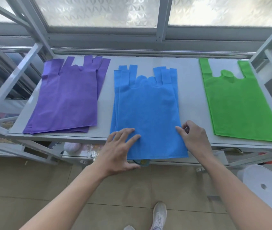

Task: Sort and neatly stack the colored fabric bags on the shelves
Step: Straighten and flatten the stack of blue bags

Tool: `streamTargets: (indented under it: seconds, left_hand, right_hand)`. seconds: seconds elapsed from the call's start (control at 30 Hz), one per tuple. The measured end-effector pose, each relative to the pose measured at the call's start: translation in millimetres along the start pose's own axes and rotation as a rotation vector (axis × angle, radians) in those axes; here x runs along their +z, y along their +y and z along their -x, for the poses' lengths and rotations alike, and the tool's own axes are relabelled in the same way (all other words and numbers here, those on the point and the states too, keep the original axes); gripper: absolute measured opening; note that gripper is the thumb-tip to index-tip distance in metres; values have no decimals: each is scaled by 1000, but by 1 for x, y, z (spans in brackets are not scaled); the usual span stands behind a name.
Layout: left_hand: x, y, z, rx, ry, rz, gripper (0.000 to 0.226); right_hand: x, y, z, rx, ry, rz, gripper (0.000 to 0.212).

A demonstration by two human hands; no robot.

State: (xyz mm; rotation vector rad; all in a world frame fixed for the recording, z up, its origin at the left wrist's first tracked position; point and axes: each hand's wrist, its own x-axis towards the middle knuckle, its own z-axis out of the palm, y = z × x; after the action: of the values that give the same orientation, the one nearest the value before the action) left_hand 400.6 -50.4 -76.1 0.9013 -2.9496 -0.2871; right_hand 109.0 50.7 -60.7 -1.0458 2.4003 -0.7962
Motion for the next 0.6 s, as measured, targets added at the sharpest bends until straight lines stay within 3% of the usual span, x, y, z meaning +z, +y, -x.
streamTargets:
  seconds: [0.07,0.2,0.3,0.37,0.43,0.5,0.57,0.6]
  left_hand:
    - [1,1,4,21,-35,-61,98]
    - [1,4,10,-7,61,34,71]
    - [3,3,14,-51,233,136,57]
    - [3,5,17,-193,368,234,58]
    - [-3,11,19,-435,493,447,57]
    - [-13,15,12,-689,482,809,41]
    - [-19,12,1,-873,303,1273,24]
    - [-20,8,-4,-908,189,1465,33]
  right_hand:
    - [0,1,-3,13,-6,-7,33]
    - [0,-4,-6,42,-8,45,41]
    - [0,-7,-8,64,-8,105,45]
    - [1,-8,-9,72,-17,119,44]
    - [0,-8,-8,84,-30,99,40]
    - [-1,-9,-7,84,-45,54,35]
    - [-2,-10,-6,70,-51,-15,30]
    - [-3,-12,-5,55,-52,-48,27]
